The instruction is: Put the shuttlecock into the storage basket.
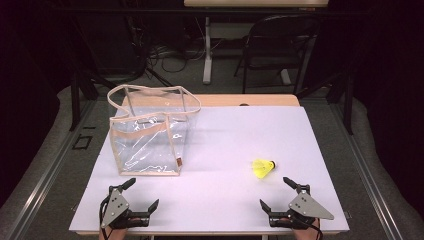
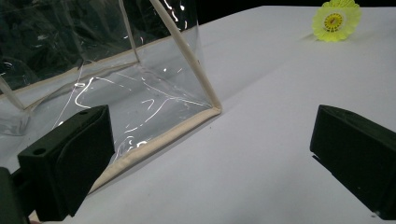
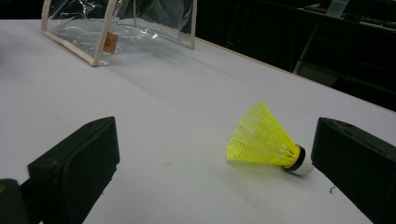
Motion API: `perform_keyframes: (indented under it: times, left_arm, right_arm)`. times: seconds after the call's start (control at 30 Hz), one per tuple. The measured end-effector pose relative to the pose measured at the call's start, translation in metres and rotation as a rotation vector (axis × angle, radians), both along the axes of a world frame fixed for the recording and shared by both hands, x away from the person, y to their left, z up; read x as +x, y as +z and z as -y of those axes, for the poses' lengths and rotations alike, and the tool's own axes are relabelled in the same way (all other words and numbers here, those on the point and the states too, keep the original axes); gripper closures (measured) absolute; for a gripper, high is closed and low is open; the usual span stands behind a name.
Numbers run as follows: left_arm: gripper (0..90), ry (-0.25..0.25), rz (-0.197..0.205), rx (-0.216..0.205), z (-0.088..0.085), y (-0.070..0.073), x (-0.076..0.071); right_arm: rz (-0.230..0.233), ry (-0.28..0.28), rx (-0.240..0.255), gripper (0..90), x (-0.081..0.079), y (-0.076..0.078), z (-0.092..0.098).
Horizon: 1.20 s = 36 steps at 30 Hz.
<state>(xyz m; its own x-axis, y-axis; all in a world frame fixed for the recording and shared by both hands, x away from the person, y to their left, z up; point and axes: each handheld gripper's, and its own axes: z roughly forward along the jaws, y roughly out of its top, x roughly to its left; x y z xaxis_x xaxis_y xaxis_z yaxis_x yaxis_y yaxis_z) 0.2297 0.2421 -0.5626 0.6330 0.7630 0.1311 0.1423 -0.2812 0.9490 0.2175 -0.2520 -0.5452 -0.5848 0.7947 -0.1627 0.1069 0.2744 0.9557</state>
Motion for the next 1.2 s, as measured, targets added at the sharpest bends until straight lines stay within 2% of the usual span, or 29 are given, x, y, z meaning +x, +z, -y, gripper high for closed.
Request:
perform_keyframes:
  times: [0.37,0.67,1.2]
  left_arm:
    - [0.1,-0.003,-0.001,0.007,0.001,0.0,0.002]
    - [0.2,-0.019,-0.048,0.005,0.009,0.001,0.004]
    - [0.2,-0.045,-0.076,0.017,0.02,0.006,0.009]
  right_arm:
    - [-0.004,0.003,0.001,0.8,0.001,-0.001,0.0]
    - [-0.011,0.008,0.002,0.8,0.002,-0.001,-0.001]
    - [-0.018,0.013,-0.007,0.8,0.002,-0.002,-0.004]
